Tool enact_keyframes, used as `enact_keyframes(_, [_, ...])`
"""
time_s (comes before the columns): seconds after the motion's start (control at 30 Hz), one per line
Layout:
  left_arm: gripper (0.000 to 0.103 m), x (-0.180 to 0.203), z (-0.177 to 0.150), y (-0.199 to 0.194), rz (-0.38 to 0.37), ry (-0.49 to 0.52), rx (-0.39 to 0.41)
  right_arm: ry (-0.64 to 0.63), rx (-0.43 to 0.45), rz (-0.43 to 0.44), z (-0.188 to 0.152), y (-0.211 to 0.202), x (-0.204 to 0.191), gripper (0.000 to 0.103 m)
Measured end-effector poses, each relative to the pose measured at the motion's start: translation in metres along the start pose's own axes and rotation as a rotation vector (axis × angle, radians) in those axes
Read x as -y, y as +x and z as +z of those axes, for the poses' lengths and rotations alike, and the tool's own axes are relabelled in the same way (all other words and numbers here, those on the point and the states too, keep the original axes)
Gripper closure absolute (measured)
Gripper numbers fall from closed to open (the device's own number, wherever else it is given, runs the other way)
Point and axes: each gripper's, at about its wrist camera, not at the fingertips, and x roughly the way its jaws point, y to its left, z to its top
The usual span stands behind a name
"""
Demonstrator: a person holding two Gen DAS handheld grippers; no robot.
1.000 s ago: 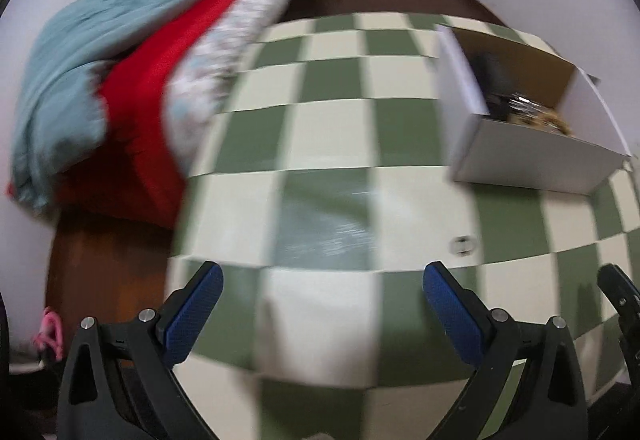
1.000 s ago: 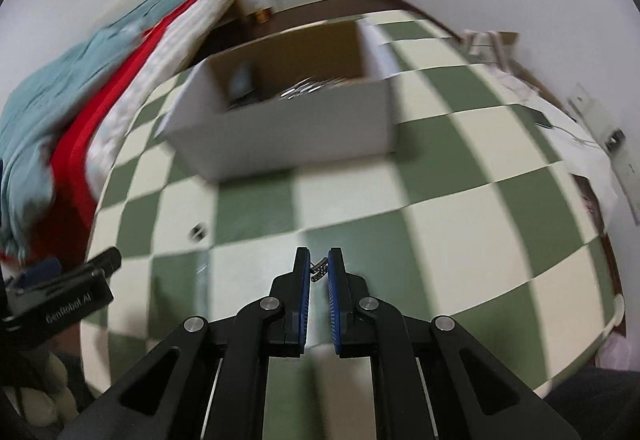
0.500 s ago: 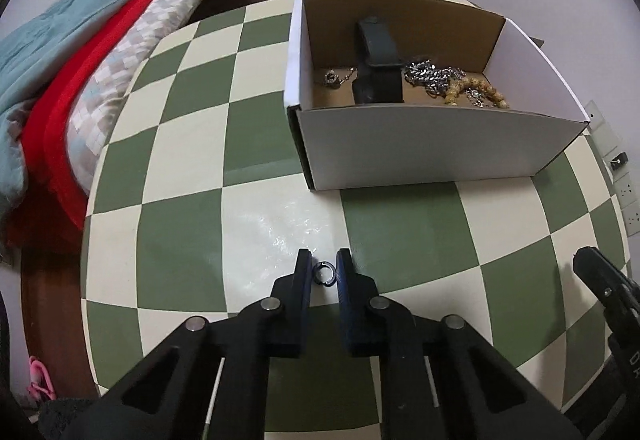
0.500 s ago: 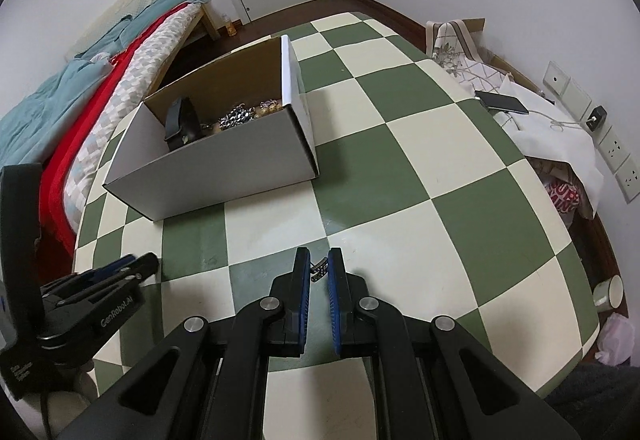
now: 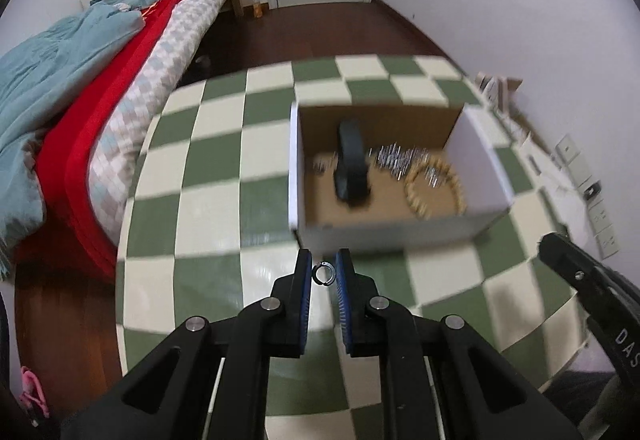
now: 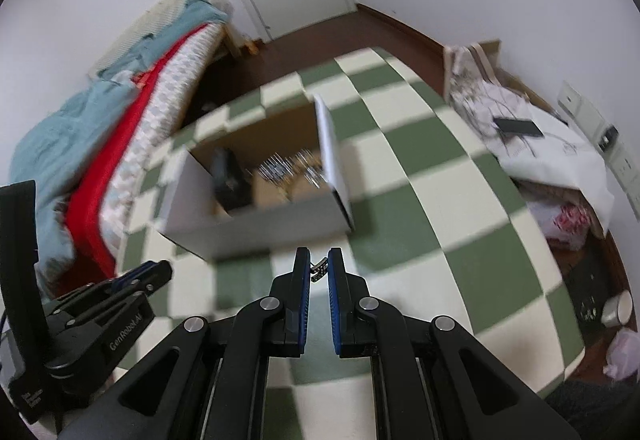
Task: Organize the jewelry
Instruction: 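Lower ring and silver piece into the white box and open both grippers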
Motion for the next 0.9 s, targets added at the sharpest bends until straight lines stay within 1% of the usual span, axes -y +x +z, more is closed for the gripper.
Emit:
enact_keyframes(0.1, [0.093,-0.004,0.024,0.002,-0.026,-0.021,-0.020,-0.014,-0.021,0.051,0.031,0.003,-0.011,0.094])
enact_keyframes(0.23, [0.093,-0.007,0.052,0.021,-0.051,-0.042,-0.080,-0.042,-0.072,0.073,0.060,0.021,-0.021,0.094])
enact_keyframes(0.37, [0.092,-0.007,0.062,0.040,-0.078,-0.061,-0.146,-0.037,-0.178,0.093,0.081,0.052,-0.021,0.093])
enact_keyframes(0.4, [0.090,-0.008,0.065,0.044,-0.081,-0.072,-0.164,-0.024,-0.193,0.091,0.085,0.057,-0.019,0.093])
enact_keyframes(0.47, [0.088,-0.010,0.069,0.048,-0.075,-0.089,-0.180,-0.016,-0.225,0.091,0.091,0.065,-0.017,0.092])
enact_keyframes(0.53, [0.085,-0.012,0.073,0.052,-0.058,-0.107,-0.198,-0.004,-0.243,0.081,0.097,0.069,-0.014,0.080])
enact_keyframes(0.57, [0.083,-0.013,0.075,0.052,-0.056,-0.111,-0.196,0.003,-0.246,0.081,0.099,0.069,-0.012,0.064])
enact_keyframes(0.6, [0.078,-0.014,0.077,0.050,-0.048,-0.111,-0.186,0.005,-0.247,0.076,0.101,0.069,-0.011,0.051])
enact_keyframes(0.63, [0.073,-0.015,0.078,0.048,-0.038,-0.113,-0.177,0.005,-0.243,0.070,0.103,0.068,-0.009,0.049])
enact_keyframes(0.67, [0.059,-0.017,0.080,0.047,-0.031,-0.114,-0.170,0.002,-0.243,0.067,0.104,0.066,-0.008,0.048])
enact_keyframes(0.7, [0.040,-0.018,0.080,0.043,-0.017,-0.117,-0.154,-0.002,-0.242,0.055,0.104,0.065,-0.007,0.048])
enact_keyframes(0.77, [0.023,-0.022,0.081,0.038,-0.003,-0.128,-0.128,-0.031,-0.242,0.000,0.104,0.063,-0.007,0.047])
enact_keyframes(0.83, [0.018,-0.024,0.080,0.033,0.020,-0.122,-0.112,-0.069,-0.242,-0.068,0.103,0.062,-0.009,0.036])
enact_keyframes(0.9, [0.000,-0.025,0.078,0.032,0.050,-0.107,-0.118,-0.122,-0.257,-0.135,0.099,0.063,-0.014,0.015])
